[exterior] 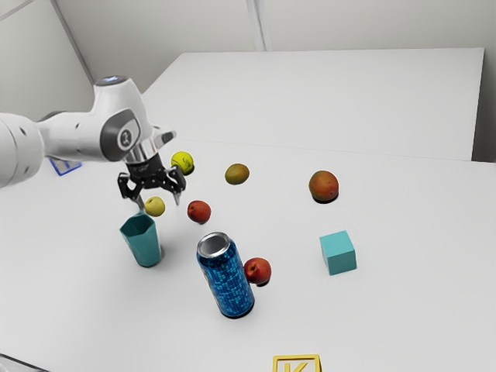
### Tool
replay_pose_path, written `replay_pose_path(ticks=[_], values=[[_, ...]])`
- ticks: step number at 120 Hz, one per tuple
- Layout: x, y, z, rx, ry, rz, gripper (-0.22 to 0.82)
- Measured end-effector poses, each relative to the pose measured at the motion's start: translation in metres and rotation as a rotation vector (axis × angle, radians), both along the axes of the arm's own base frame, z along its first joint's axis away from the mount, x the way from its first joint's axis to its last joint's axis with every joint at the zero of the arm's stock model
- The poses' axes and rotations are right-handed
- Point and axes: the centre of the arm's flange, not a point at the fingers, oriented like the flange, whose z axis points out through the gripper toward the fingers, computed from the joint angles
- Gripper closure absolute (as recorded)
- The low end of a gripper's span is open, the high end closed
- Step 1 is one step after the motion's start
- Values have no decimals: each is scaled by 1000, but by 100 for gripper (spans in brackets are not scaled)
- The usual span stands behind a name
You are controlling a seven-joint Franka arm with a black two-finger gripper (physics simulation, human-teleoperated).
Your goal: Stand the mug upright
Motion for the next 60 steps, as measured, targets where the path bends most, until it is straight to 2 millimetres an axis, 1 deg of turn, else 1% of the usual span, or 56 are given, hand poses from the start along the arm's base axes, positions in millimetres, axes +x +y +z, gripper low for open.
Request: replay_pose_path(ticks=[9, 29, 46, 60], values=[[4, 2, 12, 0, -6, -8, 1], [13, 4, 50, 10, -36, -46, 0], [23, 6, 99, 37, -80, -106, 0], [24, 8, 143, 51, -117, -158, 0]])
